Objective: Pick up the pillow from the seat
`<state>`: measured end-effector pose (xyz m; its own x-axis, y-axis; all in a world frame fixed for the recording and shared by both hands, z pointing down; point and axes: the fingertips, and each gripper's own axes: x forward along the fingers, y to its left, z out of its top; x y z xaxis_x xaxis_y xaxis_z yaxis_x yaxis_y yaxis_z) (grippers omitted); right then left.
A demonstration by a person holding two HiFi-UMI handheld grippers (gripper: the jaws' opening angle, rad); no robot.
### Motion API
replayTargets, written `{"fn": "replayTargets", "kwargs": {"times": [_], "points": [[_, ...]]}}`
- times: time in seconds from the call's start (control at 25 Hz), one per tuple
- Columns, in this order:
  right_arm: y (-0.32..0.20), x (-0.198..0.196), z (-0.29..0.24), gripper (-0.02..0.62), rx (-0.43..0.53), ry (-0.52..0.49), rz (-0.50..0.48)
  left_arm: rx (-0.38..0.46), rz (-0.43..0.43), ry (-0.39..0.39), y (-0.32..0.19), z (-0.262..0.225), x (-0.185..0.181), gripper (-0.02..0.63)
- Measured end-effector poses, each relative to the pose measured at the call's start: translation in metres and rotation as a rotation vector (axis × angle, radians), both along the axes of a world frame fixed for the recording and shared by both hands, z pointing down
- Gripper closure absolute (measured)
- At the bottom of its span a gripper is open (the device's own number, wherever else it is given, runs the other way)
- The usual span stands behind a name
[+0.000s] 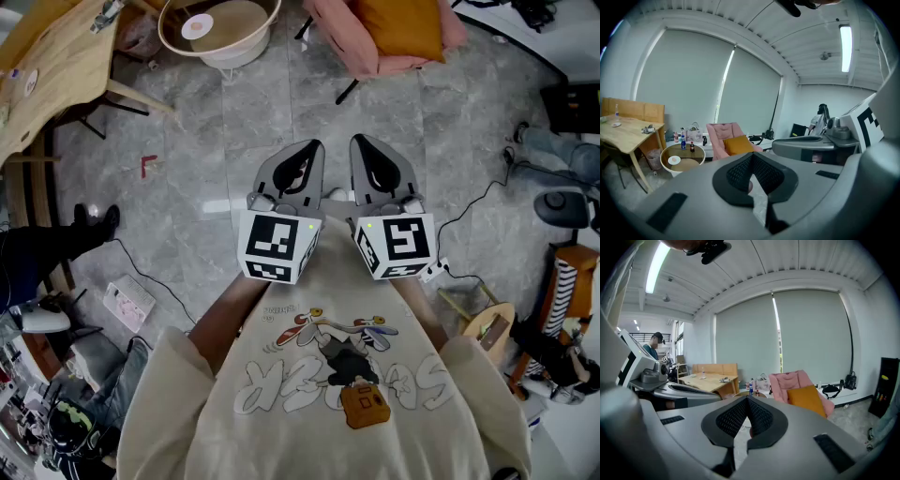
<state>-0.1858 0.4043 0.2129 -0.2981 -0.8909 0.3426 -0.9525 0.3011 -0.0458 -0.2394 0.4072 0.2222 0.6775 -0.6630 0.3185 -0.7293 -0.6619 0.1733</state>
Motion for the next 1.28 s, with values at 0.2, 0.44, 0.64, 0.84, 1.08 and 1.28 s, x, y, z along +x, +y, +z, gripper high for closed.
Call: {"fn": "replayTargets", "kwargs": {"times": [0.2, 0.44, 0.64, 0.84, 1.08, 1.28], "points": [[0.0, 0.007, 0.001, 0.575, 0.016, 0.001, -0.008, 0.006, -0.006, -0.006, 0.0, 0.004, 0.008, 0.602], [0.0, 0.019, 0.007, 0.575, -0.01, -0.027, -0.024, 0.009, -0.007, -0.024, 0.004, 0.006, 0.023, 0.602], [0.005, 0.031, 0.006, 0.575, 0.002, -0.047, -0.017, -0.002, -0.008, -0.045, 0.008, 0.01, 0.034, 0.602], [0.006, 0.059, 0.007, 0.575, 0.011, -0.062, 0.004, -0.005, -0.003, -0.054, 0.007, 0.014, 0.055, 0.601], [0.011, 0.088, 0.005, 0.575, 0.047, -0.074, 0.003, 0.02, -0.043, -0.031, 0.002, 0.012, 0.079, 0.601], [0.007, 0.094, -0.002, 0.575, 0.07, -0.07, -0.021, 0.039, -0.052, -0.02, -0.008, 0.003, 0.091, 0.601]]}}
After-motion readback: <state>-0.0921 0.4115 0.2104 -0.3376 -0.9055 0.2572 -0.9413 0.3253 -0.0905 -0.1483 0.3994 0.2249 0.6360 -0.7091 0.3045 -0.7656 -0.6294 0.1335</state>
